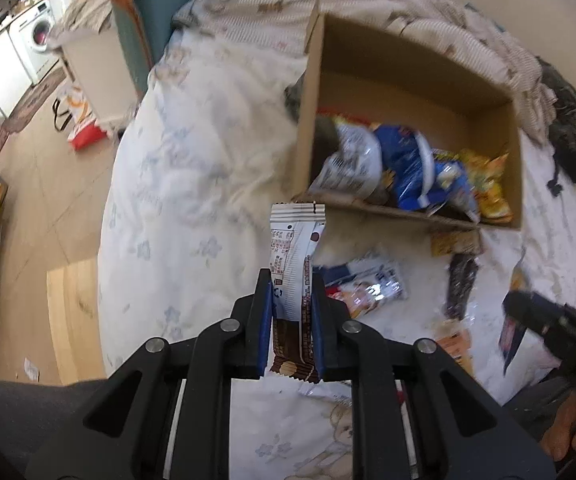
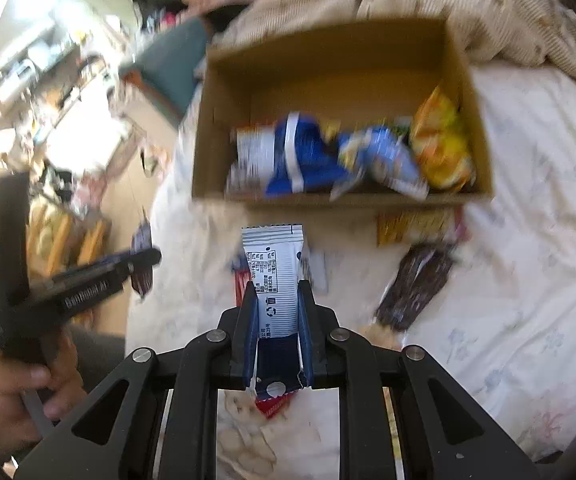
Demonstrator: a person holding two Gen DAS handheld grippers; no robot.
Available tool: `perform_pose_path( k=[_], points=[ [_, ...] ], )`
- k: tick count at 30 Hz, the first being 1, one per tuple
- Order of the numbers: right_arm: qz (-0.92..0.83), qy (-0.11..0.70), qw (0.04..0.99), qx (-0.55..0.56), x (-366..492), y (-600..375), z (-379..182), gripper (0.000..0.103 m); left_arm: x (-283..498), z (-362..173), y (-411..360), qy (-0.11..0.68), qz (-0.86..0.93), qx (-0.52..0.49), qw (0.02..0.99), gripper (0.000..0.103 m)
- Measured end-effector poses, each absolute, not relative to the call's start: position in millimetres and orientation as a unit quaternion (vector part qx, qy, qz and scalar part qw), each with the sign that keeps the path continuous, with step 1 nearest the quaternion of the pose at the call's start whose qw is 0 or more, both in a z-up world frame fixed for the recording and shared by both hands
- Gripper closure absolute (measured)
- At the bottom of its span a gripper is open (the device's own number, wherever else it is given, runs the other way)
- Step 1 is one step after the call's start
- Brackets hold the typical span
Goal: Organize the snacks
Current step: 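Carry both snacks over the cardboard box and open both grippers to drop them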
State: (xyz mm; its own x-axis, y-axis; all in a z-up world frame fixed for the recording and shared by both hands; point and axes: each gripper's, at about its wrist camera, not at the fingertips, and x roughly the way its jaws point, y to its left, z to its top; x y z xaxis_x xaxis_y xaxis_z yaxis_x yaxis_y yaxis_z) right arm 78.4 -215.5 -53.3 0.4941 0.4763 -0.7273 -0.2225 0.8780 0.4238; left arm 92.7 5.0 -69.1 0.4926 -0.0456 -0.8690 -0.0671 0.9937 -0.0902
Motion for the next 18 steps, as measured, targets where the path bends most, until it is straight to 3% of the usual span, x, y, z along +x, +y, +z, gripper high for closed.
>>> perform_pose_path(
  k=[8, 18],
  points=[
    [0.136, 0.384, 0.891, 0.201, 84, -257, -28, 0.084, 116, 0, 0, 0.438, -0.023, -0.07, 0.896, 0.089],
    [0.14, 0.369, 0.878, 0.27, 121, -282, -9, 0.084, 164, 18, -19, 0.427, -0.041, -0.034, 0.903, 0.089]
  ],
)
